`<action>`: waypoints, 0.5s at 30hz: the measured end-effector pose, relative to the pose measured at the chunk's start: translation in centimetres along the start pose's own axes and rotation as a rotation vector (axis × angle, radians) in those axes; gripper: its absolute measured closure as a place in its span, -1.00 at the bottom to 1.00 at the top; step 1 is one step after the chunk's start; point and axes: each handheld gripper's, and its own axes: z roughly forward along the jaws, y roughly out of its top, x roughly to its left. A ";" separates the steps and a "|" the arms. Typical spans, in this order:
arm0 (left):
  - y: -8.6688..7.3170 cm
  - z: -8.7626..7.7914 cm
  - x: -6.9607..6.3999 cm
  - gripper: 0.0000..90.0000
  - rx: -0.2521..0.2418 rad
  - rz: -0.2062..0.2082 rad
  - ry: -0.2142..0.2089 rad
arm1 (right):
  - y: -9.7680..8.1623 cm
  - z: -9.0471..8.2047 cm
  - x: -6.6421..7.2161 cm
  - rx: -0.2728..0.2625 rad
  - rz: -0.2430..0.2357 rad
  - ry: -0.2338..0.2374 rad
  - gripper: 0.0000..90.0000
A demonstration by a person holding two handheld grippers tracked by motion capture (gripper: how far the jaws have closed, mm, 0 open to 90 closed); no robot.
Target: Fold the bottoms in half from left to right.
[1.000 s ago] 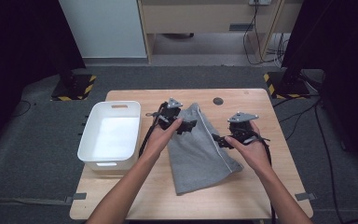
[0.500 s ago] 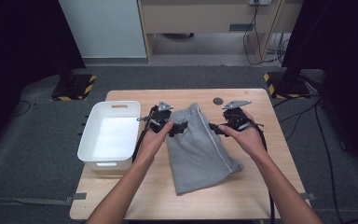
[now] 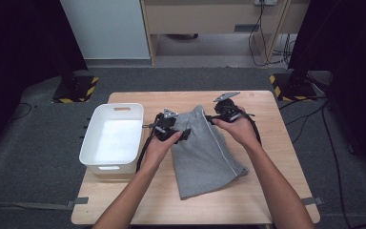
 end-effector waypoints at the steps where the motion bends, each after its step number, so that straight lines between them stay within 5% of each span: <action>1: -0.2 0.1 0.1 -0.54 0.009 -0.005 0.005 | 0.1 0.4 0.0 0.002 0.005 0.001 0.00; 15: -1.7 2.5 1.9 -0.03 0.054 -0.064 0.062 | 0.5 5.8 0.1 0.026 0.035 -0.024 0.18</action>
